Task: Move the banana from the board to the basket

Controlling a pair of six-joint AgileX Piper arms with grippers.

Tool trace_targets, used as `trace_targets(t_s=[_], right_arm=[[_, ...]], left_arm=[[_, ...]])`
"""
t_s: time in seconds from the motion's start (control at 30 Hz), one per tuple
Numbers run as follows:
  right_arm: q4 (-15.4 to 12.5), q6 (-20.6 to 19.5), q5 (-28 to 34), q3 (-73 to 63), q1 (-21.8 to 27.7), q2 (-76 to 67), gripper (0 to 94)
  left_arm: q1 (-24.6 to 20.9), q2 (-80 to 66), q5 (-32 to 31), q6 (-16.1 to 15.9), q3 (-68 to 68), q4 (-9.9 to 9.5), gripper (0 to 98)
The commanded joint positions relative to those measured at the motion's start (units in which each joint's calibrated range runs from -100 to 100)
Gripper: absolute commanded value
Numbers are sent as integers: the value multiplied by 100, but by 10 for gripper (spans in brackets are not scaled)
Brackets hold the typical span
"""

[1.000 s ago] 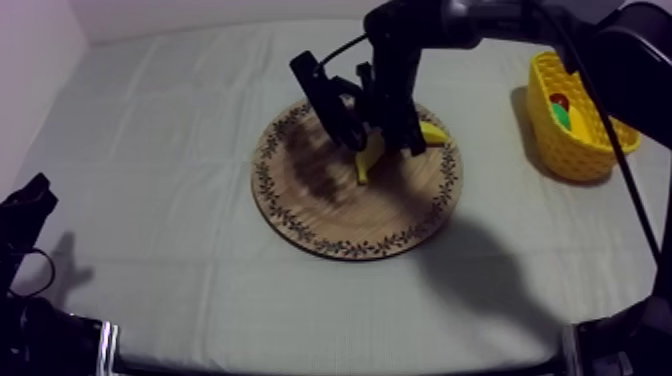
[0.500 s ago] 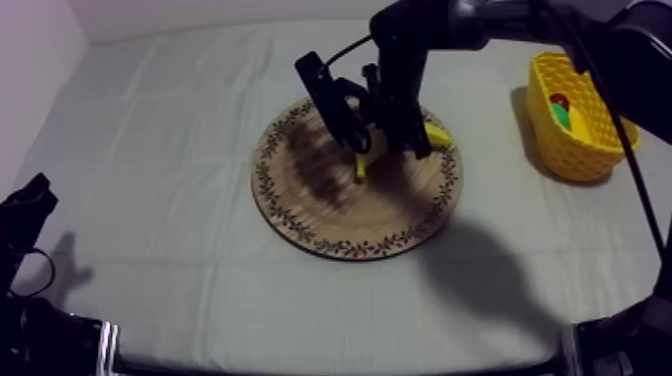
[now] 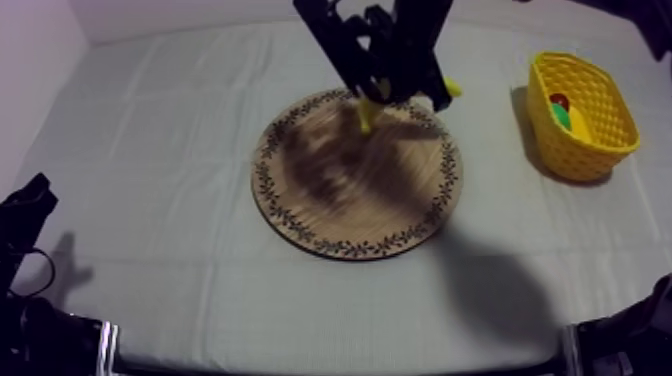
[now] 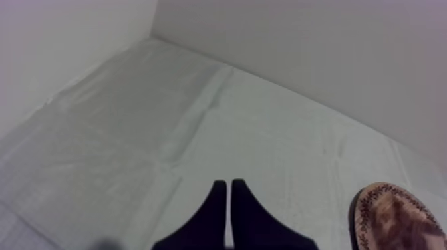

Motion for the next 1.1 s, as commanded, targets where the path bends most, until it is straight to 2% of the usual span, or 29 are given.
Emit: trace_targets(t_s=[0.0, 0.2, 0.43, 0.7, 1.07], right_arm=[[-11, 71, 230, -175, 16, -301, 217], [-1, 210, 683, -516, 54, -844, 211], [68, 180, 724, -291, 113, -1246, 214], [198, -322, 716, -301, 213, -1366, 218], [205, -1167, 1064, -1026, 731, -1155, 225]], left_arm=[[1, 0, 0, 0, -1, -1, 1], [1, 0, 0, 0, -1, -1, 1], [1, 0, 0, 0, -1, -1, 1], [1, 0, 0, 0, -1, -1, 1], [1, 0, 0, -2, -1, -1, 1]])
